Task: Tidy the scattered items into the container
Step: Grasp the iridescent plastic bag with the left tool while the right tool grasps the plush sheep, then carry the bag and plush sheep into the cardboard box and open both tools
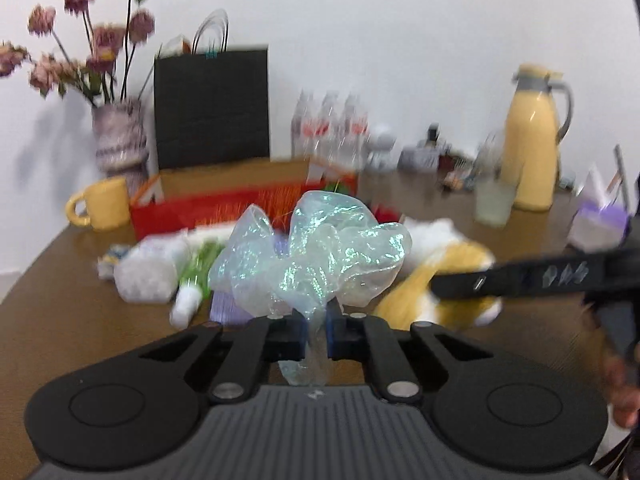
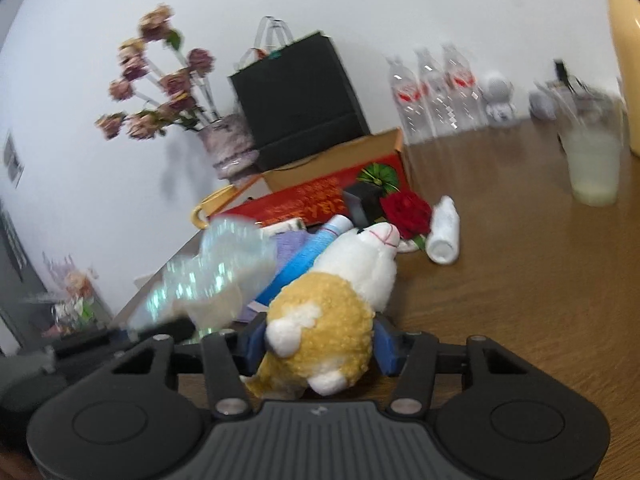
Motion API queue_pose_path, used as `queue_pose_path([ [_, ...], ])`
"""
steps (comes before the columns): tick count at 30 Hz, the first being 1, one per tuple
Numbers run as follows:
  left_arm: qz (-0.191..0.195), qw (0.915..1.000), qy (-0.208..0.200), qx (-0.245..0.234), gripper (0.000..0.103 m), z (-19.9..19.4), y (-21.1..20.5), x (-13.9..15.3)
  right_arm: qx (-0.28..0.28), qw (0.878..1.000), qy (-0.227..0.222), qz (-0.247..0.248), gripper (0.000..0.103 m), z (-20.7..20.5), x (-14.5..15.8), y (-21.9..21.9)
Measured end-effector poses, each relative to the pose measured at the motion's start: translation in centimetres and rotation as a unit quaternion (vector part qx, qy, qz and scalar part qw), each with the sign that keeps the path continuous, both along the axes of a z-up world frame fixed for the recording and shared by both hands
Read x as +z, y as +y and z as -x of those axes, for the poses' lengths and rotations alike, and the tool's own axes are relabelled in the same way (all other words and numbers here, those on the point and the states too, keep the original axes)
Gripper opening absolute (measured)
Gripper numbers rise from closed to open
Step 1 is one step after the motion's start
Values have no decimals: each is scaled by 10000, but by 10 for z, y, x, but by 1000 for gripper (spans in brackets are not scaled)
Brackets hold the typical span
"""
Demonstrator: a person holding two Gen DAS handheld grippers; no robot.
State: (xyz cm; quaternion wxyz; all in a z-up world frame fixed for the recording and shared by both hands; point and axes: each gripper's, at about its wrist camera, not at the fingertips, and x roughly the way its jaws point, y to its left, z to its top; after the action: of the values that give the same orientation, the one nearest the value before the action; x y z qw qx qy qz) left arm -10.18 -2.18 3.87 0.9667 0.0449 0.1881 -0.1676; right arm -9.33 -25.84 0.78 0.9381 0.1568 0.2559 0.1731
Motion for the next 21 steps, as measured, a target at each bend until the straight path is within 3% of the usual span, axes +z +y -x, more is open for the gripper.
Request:
queue_pose_path([
  [6, 408, 9982, -404, -179, 9, -16, 15, 48, 33, 9983, -574, -50, 52, -3, 46, -3],
  [12, 617, 9969, -489, -47, 9, -108, 19, 102, -69, 9916, -1244, 345, 52, -68, 111, -2],
  [16, 917, 9950, 2, 389, 9, -196, 6, 109, -89, 9935, -1048, 437, 52, -152, 128, 3],
  [21, 831, 9897, 626, 981, 10, -288, -2, 87, -190, 9969, -646, 403, 52, -251, 119, 12],
])
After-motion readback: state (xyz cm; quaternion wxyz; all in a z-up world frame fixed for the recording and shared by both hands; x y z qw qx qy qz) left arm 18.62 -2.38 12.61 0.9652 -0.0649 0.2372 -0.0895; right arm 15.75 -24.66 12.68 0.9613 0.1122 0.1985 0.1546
